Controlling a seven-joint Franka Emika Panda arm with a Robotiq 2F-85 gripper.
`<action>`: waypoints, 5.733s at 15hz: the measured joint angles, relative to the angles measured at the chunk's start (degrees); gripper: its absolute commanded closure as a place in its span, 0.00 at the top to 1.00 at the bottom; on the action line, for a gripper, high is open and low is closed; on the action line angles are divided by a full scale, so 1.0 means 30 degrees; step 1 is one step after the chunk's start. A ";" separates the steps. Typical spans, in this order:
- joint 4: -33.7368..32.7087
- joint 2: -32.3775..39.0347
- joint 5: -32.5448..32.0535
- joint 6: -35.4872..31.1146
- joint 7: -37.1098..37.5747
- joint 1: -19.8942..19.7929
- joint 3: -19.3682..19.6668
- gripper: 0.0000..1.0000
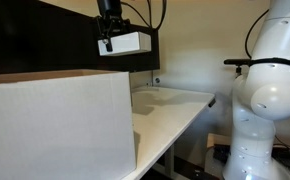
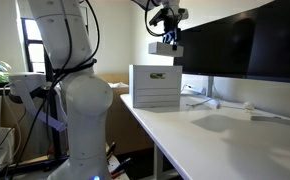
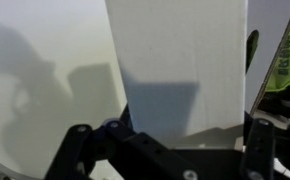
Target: Put the right box in the left box
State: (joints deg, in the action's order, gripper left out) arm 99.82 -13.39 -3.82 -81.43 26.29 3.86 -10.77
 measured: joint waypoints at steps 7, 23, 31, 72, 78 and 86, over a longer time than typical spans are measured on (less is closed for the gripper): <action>-0.0752 0.1035 0.0058 0.0081 0.4588 0.0952 -0.1488 0.62; -0.3938 0.4165 0.1512 0.0020 1.2033 0.3648 -0.2391 0.62; -0.5130 0.6147 0.1478 -0.0514 1.4263 0.4327 -0.2323 0.62; -0.6649 0.8880 0.0349 -0.0236 1.3983 0.5039 -0.0261 1.00; -0.6649 0.8876 0.0350 -0.0236 1.3935 0.5038 -0.0248 1.00; -0.6662 0.8668 0.0350 -0.0236 1.3876 0.5067 -0.0343 1.00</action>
State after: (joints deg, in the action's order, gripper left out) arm 79.83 12.62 -2.77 -82.14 67.92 19.06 -11.80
